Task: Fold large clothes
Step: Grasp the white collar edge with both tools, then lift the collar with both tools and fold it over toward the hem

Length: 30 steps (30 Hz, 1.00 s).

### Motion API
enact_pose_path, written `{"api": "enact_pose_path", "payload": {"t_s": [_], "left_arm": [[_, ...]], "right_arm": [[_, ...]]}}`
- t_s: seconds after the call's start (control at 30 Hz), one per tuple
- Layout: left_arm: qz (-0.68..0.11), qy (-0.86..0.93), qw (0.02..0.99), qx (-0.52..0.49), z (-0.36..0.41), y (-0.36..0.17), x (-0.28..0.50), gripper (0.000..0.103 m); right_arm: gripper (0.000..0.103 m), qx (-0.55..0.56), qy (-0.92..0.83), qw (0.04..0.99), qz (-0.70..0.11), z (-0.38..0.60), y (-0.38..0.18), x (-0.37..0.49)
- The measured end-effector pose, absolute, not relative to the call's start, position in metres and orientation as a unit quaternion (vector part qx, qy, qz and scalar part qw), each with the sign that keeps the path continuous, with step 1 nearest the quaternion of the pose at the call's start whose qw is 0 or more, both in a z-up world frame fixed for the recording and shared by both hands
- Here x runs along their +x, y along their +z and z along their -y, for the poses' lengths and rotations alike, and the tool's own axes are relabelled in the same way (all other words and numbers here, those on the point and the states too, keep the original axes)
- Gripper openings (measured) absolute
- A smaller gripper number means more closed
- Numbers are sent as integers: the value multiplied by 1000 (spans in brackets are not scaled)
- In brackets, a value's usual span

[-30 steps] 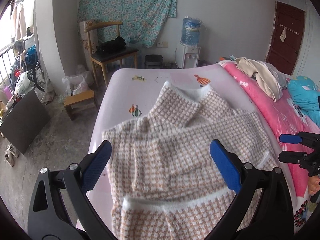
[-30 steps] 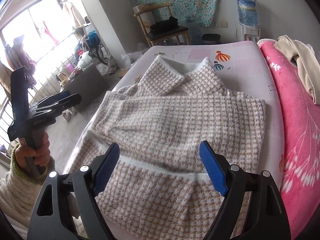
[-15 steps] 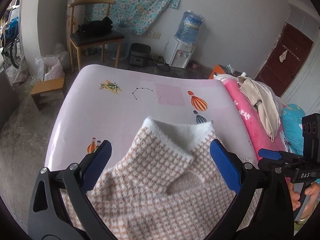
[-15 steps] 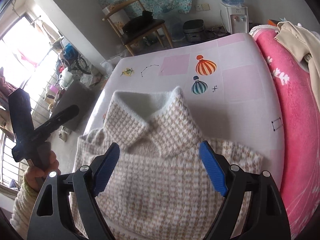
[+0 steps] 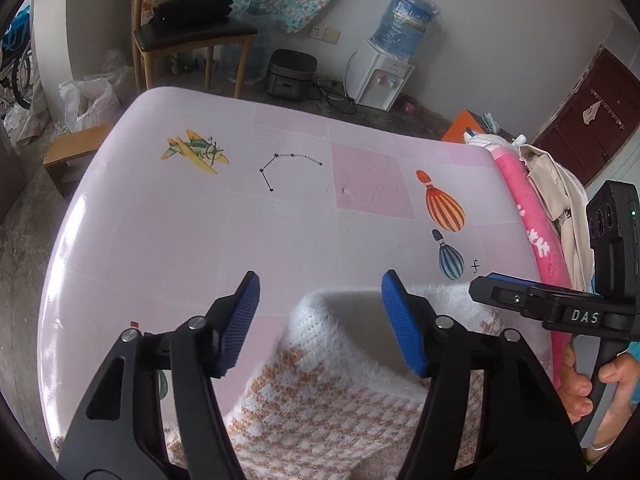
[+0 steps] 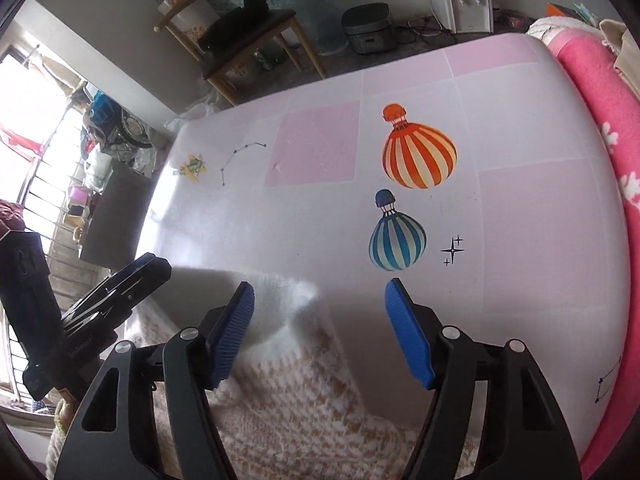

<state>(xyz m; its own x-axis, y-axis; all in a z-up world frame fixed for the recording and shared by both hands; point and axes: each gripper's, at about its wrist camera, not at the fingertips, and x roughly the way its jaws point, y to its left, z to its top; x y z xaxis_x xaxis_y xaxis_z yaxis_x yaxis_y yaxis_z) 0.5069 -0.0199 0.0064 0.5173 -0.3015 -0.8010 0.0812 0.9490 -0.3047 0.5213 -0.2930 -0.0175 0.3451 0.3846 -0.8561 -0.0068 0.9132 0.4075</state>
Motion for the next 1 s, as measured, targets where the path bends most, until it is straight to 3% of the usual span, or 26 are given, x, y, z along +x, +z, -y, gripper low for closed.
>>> {"api": "enact_pose_path", "payload": {"t_s": [0.13,0.23,0.33,0.6,0.8,0.93,1.0], "left_arm": [[-497,-115,851,-123,16,-5,507,35],[-497,-123,849,-131,14,-2,500,27],[-495,-134,849,-130,13,9,489,20],[-485,-172,855,-65,20,45,429,16],[-492,-197,848,4,19,37,369,16],[-496,-205,843,45,18,21,342,16],[-496,-206,842,55,19,15,336,16]], "right_arm": [[38,164,123,796,-569,290,-29,518],[19,160,138,803,-558,287,-19,508],[14,140,149,812,-546,280,0,494],[12,74,167,827,-532,264,36,431],[16,5,201,815,-544,248,36,371],[33,3,228,823,-520,248,60,345],[37,35,254,835,-487,250,83,343]]}}
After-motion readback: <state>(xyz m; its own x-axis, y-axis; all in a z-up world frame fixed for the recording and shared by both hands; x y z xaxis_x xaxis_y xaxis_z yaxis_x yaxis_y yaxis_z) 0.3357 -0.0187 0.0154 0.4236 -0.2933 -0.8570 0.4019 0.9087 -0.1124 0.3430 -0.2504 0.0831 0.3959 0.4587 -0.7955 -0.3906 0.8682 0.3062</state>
